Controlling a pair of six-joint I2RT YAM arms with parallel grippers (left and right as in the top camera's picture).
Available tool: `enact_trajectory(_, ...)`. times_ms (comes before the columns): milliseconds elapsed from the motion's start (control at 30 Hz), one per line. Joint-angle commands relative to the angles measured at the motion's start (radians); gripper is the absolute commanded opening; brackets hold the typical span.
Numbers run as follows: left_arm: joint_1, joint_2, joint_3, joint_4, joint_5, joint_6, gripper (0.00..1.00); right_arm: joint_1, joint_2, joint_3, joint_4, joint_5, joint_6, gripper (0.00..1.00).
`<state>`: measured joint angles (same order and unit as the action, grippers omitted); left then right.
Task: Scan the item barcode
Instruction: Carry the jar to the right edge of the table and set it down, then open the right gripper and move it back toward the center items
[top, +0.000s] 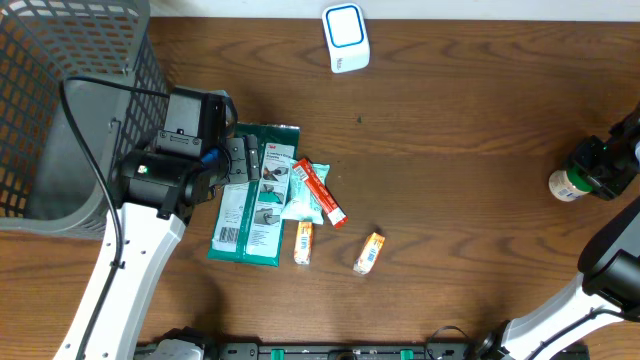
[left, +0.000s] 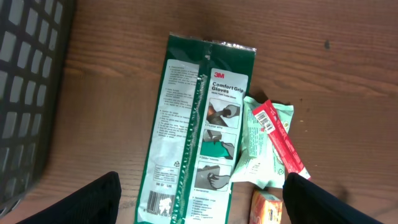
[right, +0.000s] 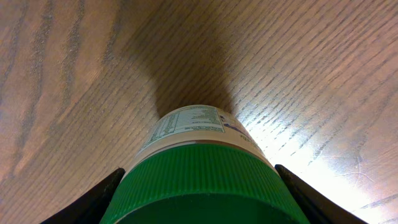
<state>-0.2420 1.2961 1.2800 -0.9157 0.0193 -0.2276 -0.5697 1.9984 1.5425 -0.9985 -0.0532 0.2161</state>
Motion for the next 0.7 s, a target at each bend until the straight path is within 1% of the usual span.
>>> enact_trajectory(0,0.005,0.004,0.013,0.0,-0.012,0.014,0.84,-0.011,-0.001,0.006,-0.001,-0.005,0.0,0.67)
enact_trajectory(33,0.005,0.004,0.013,0.0,-0.013,0.014,0.84,-0.011,-0.001,0.006,-0.004,-0.005,-0.001,0.7)
enact_trajectory(67,0.005,0.004,0.013,0.0,-0.012,0.014,0.84,-0.011,-0.001,0.006,-0.006,-0.005,-0.001,0.77)
enact_trajectory(100,0.005,0.004,0.013,0.0,-0.012,0.014,0.84,-0.011,-0.001,0.006,-0.008,-0.005,0.0,0.84)
enact_trajectory(133,0.005,0.004,0.013,0.0,-0.012,0.014,0.84,-0.011,-0.001,0.006,-0.008,-0.006,0.0,0.95)
enact_trajectory(167,0.005,0.004,0.013,0.0,-0.012,0.014,0.84,-0.011,-0.001,0.007,-0.008,-0.009,0.0,0.99)
enact_trajectory(400,0.005,0.004,0.013,0.0,-0.012,0.014,0.84,-0.012,-0.01,0.023,-0.032,-0.032,0.0,0.99)
enact_trajectory(500,0.005,0.004,0.013,0.0,-0.012,0.014,0.84,-0.012,-0.024,0.077,-0.08,-0.035,0.0,0.99)
enact_trajectory(667,0.005,0.004,0.013,0.0,-0.012,0.014,0.84,-0.01,-0.064,0.223,-0.217,-0.044,0.0,0.99)
